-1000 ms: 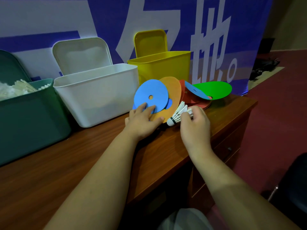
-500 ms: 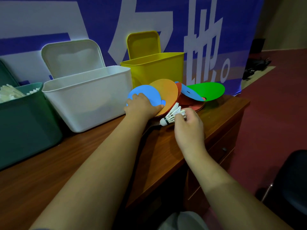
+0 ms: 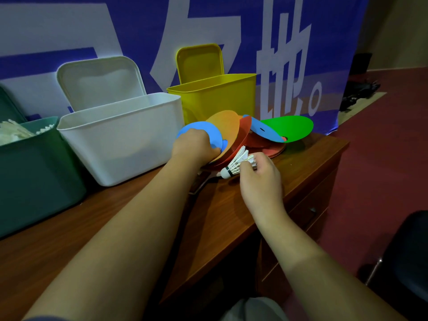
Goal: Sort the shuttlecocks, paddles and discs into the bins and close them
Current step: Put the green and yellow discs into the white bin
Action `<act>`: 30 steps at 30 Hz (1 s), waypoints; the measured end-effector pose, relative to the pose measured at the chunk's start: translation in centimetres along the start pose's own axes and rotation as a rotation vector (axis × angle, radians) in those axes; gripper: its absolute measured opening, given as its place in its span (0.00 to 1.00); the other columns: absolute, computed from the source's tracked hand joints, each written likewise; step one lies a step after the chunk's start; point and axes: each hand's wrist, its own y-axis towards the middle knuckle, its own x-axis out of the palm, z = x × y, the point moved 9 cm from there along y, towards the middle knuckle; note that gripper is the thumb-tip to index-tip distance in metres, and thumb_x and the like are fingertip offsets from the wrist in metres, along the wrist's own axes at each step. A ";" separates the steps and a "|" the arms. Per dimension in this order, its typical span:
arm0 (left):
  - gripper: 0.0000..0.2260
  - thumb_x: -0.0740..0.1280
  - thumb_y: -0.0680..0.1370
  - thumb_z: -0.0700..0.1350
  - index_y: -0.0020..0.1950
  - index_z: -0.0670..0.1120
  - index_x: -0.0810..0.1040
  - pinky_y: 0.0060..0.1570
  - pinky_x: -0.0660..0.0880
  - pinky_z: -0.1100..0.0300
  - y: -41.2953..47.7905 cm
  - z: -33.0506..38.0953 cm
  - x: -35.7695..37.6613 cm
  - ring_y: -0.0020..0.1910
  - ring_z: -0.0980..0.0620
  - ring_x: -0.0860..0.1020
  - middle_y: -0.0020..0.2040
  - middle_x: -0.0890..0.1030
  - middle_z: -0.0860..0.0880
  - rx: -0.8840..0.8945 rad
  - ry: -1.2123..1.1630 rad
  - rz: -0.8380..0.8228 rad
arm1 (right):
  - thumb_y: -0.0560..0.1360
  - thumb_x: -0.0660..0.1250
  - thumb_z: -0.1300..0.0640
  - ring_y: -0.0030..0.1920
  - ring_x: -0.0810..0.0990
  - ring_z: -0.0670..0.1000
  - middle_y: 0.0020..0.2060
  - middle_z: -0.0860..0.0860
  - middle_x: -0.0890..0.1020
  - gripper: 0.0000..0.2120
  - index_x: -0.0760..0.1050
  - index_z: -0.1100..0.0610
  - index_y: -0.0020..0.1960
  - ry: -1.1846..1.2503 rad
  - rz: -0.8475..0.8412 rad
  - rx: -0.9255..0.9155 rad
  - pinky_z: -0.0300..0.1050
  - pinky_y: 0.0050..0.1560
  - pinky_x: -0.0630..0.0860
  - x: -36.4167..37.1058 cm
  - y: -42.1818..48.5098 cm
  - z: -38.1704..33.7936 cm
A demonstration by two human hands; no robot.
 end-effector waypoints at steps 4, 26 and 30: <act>0.15 0.63 0.80 0.57 0.55 0.46 0.78 0.44 0.75 0.53 -0.1 -0.1 -0.3 0.50 0.41 0.79 0.49 0.80 0.46 0.089 0.047 0.098 | 0.78 0.63 0.56 0.43 0.77 0.48 0.44 0.47 0.79 0.05 0.76 0.51 0.44 -0.008 0.000 -0.001 0.41 0.37 0.67 -0.2 -0.1 -0.2; 0.25 0.74 0.73 0.51 0.67 0.45 0.71 0.60 0.74 0.46 -0.4 -3.3 -1.1 0.63 0.42 0.69 0.59 0.72 0.46 -0.005 -0.435 0.121 | 0.80 0.64 0.57 0.43 0.77 0.45 0.45 0.46 0.79 0.04 0.77 0.52 0.47 -0.015 -0.005 -0.019 0.30 0.32 0.70 -0.2 -0.1 -0.2; 0.15 0.68 0.78 0.46 0.64 0.45 0.75 0.57 0.72 0.46 -2.6 -4.4 -4.7 0.60 0.40 0.73 0.60 0.77 0.43 0.100 -0.374 0.280 | 0.79 0.64 0.55 0.43 0.78 0.49 0.46 0.46 0.79 0.05 0.77 0.49 0.46 0.005 -0.029 -0.064 0.40 0.37 0.70 0.1 -0.4 -0.4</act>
